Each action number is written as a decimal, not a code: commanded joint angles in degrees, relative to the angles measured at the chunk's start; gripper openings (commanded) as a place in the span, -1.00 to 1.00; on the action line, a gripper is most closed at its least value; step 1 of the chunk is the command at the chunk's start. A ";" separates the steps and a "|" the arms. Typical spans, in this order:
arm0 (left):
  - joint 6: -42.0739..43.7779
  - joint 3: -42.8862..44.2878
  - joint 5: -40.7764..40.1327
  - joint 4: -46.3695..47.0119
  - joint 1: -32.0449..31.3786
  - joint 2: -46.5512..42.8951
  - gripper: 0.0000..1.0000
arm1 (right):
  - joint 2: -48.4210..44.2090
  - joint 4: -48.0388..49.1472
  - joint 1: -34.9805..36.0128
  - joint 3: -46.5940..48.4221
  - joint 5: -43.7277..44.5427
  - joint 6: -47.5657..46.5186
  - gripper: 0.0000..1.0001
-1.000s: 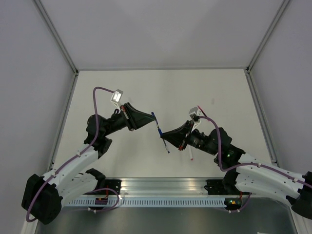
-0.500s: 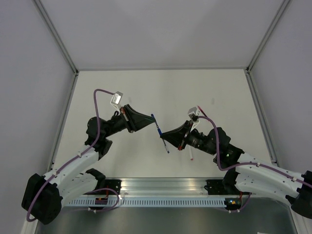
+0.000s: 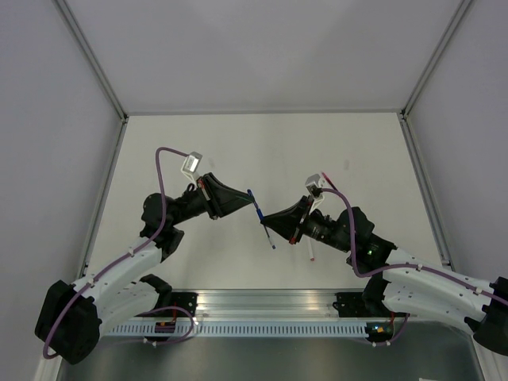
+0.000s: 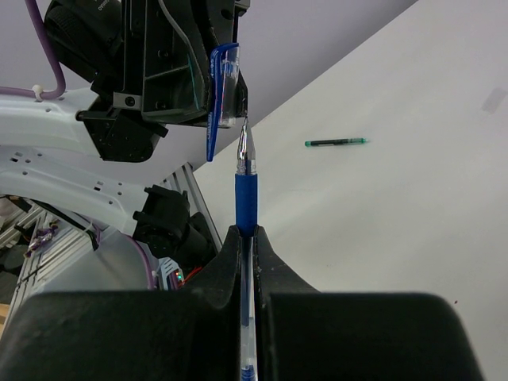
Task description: Insert the pens into the pen caps
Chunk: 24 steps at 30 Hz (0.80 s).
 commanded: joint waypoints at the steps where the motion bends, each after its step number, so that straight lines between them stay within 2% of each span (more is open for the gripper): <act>1: -0.58 -0.63 0.95 3.69 -0.37 0.02 -0.95 | -0.39 2.57 0.17 0.92 0.40 0.46 -1.00; 11: 0.12 0.60 0.16 2.72 -0.37 0.20 -0.95 | -0.30 2.04 0.17 0.65 -0.48 0.80 -1.00; 24: 3.11 5.08 -0.37 -4.66 -0.37 -2.26 -0.95 | -0.48 2.48 0.26 -0.66 -0.74 1.77 -1.00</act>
